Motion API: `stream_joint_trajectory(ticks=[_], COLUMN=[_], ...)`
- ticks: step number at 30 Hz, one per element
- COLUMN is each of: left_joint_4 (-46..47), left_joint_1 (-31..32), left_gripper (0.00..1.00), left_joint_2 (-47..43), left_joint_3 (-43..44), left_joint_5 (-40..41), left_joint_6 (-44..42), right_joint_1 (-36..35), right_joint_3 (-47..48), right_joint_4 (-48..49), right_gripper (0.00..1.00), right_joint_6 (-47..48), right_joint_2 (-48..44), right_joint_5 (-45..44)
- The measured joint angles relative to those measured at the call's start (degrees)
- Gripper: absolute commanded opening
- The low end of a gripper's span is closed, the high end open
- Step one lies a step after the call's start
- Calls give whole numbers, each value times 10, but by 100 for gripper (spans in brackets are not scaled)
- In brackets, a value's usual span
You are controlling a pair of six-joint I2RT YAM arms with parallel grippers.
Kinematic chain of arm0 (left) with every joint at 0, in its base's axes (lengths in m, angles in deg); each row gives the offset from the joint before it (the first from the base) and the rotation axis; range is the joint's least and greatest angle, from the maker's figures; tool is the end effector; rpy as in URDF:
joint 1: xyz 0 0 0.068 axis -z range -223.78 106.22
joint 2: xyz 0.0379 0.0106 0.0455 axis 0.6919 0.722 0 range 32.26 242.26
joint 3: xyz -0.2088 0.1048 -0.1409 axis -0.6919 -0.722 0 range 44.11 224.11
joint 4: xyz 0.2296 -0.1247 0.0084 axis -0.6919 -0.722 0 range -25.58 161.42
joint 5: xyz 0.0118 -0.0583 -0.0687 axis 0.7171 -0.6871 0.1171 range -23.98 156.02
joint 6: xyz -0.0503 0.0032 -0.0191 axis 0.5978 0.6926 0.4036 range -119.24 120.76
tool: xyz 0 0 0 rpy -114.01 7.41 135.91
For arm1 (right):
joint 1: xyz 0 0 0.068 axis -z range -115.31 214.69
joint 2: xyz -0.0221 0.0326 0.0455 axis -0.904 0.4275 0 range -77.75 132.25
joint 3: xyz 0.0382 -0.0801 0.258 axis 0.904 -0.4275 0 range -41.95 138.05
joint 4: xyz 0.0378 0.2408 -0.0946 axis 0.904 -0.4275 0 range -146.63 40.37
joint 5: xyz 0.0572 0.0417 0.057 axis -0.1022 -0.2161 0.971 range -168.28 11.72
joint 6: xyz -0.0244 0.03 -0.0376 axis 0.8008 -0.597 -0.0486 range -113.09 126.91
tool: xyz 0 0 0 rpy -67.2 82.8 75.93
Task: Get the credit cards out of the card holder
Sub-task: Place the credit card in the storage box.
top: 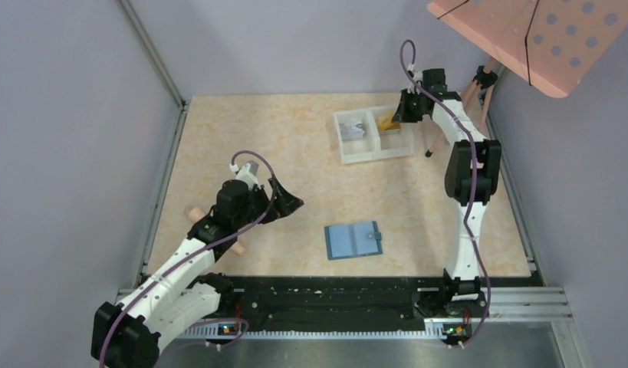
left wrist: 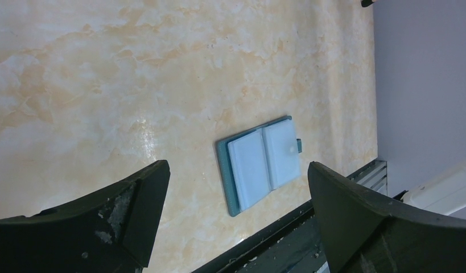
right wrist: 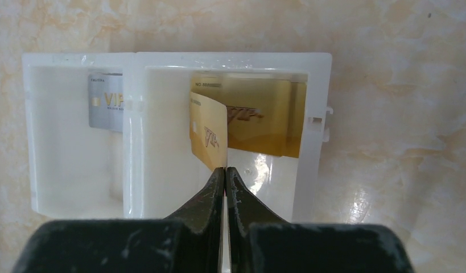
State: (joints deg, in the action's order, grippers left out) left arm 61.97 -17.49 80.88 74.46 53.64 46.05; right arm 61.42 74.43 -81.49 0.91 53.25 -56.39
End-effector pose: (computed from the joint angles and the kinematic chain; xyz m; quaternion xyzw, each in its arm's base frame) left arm 0.1698 -0.0924 0.2412 -0.0855 0.8485 -0.3756 0.3630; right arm 0.5175 0.0429 0.2315 -0.0486 0.9133 0.2051 0.3485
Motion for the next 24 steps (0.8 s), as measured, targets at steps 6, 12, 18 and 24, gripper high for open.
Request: stream_joint_trajectory(ticks=[6,12,18,24], left_joint_4=[5,6,10,13], left_joint_1=[0,0,0,0], left_gripper=[97,96,96,96], left_joint_2=[0,0,0,-2], left_joint_3=[0,0,0,0], left_joint_5=[-2,-2,-7,-13], left_joint_6=[2,7,15,20], right_joint_1=[5,7,7,7], right_joint_3=[3,12,19,23], right_joint_4=[5,9,10,11], right_gripper=[5,9,13,18], right_joint_6=[-9,-11,-11,-11], right_joint_2=[23,28,31,35], right_joint_5=[11,11,-9,-26])
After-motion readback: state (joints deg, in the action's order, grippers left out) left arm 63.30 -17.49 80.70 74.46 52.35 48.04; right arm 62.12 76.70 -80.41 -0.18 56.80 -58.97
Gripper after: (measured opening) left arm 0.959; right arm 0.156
